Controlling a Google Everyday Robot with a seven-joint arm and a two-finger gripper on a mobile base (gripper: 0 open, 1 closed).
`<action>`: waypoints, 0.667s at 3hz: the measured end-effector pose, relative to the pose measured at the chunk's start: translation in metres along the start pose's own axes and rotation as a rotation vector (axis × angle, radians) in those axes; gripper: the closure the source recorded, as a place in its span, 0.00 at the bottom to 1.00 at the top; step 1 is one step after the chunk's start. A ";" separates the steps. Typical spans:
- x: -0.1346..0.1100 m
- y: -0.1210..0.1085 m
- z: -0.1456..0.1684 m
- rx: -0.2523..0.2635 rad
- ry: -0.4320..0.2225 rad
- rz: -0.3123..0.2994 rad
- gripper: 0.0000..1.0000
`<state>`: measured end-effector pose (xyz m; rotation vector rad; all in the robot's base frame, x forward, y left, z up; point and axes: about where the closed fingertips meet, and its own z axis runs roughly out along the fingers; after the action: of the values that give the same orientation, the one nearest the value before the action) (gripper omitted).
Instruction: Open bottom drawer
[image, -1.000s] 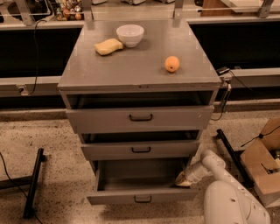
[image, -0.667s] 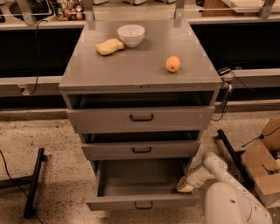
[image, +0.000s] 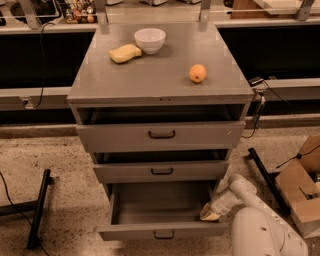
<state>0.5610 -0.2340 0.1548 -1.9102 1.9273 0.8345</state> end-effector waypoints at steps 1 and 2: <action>-0.022 0.008 0.011 -0.049 0.024 -0.140 1.00; -0.032 0.026 0.028 -0.112 0.044 -0.196 1.00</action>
Offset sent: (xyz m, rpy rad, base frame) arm -0.0956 0.0904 -0.0003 -0.0128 0.0245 0.4666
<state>0.5326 -0.1929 0.1564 -2.1575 1.7144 0.8641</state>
